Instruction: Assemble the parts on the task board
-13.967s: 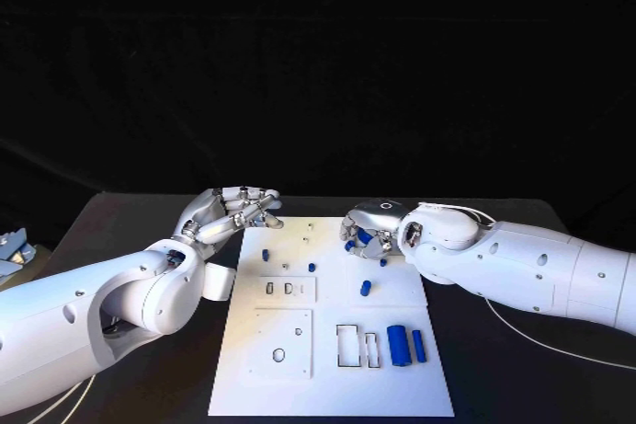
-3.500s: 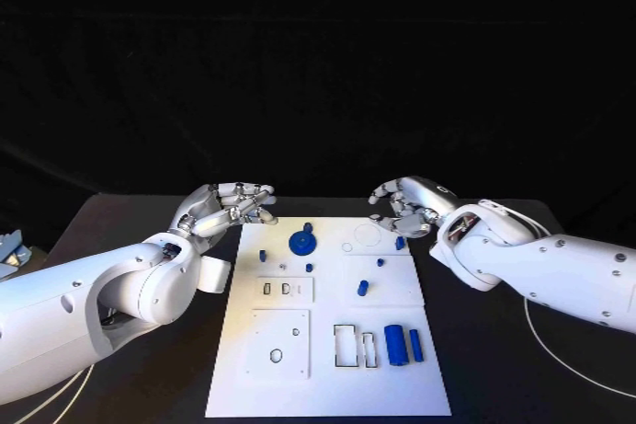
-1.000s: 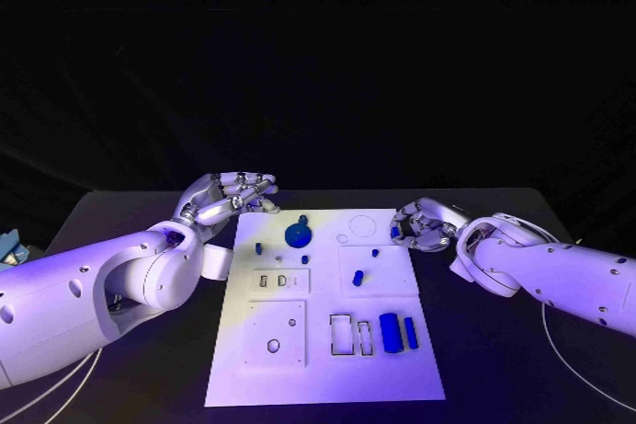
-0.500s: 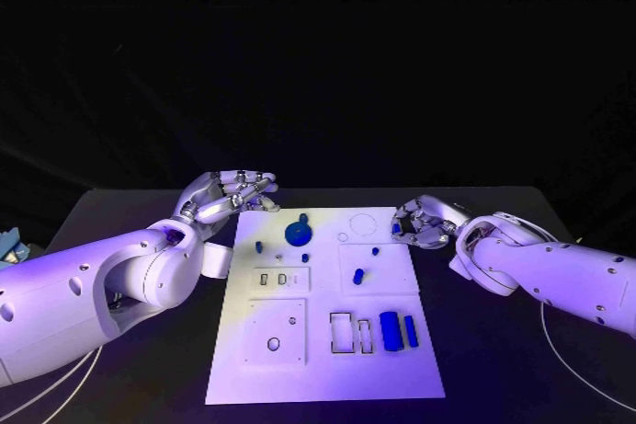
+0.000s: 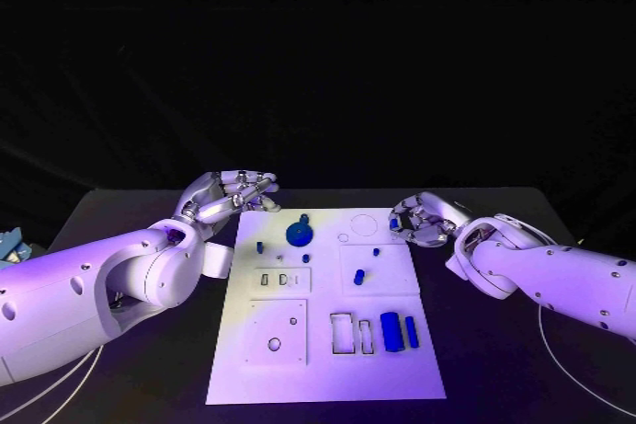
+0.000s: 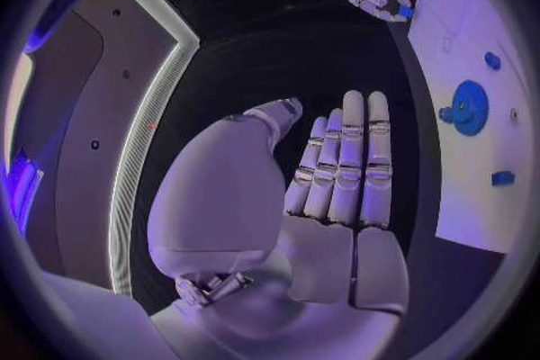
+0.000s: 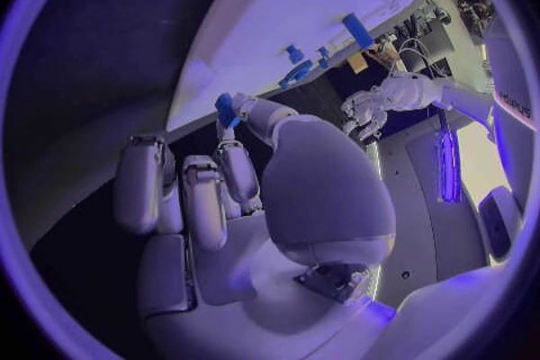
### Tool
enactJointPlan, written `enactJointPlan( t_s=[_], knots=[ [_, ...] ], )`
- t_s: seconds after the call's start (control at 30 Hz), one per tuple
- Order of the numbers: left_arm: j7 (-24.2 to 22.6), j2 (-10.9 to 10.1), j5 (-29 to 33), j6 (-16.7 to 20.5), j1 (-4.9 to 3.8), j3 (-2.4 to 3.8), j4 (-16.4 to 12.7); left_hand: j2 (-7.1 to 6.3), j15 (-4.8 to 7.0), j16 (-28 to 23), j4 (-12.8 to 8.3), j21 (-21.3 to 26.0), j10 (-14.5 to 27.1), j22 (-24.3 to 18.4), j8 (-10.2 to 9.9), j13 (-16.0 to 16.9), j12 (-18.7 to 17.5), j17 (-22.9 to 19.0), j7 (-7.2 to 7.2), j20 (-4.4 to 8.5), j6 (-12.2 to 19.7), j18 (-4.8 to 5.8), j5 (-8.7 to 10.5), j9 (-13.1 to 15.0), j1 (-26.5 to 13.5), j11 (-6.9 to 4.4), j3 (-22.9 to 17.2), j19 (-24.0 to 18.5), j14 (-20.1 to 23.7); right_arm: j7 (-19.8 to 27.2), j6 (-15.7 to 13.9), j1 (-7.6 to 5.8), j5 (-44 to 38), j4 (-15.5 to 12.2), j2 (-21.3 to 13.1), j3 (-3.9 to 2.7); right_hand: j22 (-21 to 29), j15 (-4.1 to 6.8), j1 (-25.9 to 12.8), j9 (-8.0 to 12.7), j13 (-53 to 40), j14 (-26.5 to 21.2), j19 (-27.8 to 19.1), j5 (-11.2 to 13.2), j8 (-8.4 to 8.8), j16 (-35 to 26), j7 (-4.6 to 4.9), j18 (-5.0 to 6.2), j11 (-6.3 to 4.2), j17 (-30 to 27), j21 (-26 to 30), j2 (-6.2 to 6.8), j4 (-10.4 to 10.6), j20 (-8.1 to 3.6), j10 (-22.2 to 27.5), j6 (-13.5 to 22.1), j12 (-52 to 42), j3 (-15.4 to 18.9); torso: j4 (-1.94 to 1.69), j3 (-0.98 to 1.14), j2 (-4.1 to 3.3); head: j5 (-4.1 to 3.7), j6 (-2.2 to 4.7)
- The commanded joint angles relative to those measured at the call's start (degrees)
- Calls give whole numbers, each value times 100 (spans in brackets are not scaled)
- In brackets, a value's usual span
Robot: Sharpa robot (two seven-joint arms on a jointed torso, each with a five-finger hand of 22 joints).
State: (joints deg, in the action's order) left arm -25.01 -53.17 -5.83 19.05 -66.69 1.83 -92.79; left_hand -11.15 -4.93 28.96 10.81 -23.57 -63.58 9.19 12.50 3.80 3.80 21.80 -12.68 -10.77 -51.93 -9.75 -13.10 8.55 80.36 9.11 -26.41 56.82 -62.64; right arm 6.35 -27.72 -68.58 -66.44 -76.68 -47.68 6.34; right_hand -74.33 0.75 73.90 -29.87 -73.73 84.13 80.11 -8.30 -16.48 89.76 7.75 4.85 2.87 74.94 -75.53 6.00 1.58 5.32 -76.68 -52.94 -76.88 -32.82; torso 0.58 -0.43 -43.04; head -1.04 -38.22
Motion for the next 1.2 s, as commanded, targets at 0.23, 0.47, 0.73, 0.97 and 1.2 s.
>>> enactJointPlan(
  t_s=[0.23,0.47,0.73,0.97,1.2],
  knots=[
    [-16,21,13,-101,-6,3,58,9,-19,21,-42,-31,36,8,-36,0,-16,8,-29,-9,29,-57,27,-9,-53,-9,3,-34,42,-866,-58,-145,-196,-891,49,-4,-8,21,-37,-209,92,587,-16,40,-163,24,-10,-53,12,1506,23,-121,7,-23,94,79,103,-79,19,-24,48,86,-45],
    [-12,68,14,-114,-6,3,135,9,-19,21,-42,-31,36,8,-36,0,-16,8,-29,-9,29,-57,27,-9,-53,-9,3,-34,42,-1352,-14,-167,-407,-1358,354,-1,11,18,-59,-217,107,587,-28,47,-170,24,-5,-47,16,1506,44,-123,13,-21,103,96,119,-82,6,-34,68,199,-87],
    [-21,175,14,-105,-6,1,318,8,-20,23,-42,-32,34,9,-37,1,-15,11,-28,-10,27,-57,28,-9,-58,-9,4,-36,46,-1712,188,-143,-647,-1424,993,107,17,14,-130,-237,159,587,-33,35,-201,24,-9,-46,17,1506,58,-94,36,-17,137,105,168,-61,33,-60,107,301,-119],
    [-19,230,14,-84,-7,1,377,7,-21,24,-41,-33,31,9,-36,2,-13,13,-27,-11,25,-57,28,-9,-63,-9,6,-39,49,-1953,237,11,-996,-1273,1444,167,19,18,-164,-248,164,587,-33,15,-222,24,-16,-44,12,1506,64,-75,45,-17,133,100,174,-49,25,-68,107,358,-133],
    [-17,248,14,-77,-8,1,381,7,-21,24,-41,-33,31,9,-36,2,-13,13,-27,-11,25,-57,28,-9,-63,-9,6,-39,49,-2106,295,149,-1195,-1127,1702,182,26,22,-193,-257,179,587,-37,12,-239,24,-22,-41,6,1506,74,-41,48,-19,140,97,188,-31,28,-67,102,392,-160]
  ],
)
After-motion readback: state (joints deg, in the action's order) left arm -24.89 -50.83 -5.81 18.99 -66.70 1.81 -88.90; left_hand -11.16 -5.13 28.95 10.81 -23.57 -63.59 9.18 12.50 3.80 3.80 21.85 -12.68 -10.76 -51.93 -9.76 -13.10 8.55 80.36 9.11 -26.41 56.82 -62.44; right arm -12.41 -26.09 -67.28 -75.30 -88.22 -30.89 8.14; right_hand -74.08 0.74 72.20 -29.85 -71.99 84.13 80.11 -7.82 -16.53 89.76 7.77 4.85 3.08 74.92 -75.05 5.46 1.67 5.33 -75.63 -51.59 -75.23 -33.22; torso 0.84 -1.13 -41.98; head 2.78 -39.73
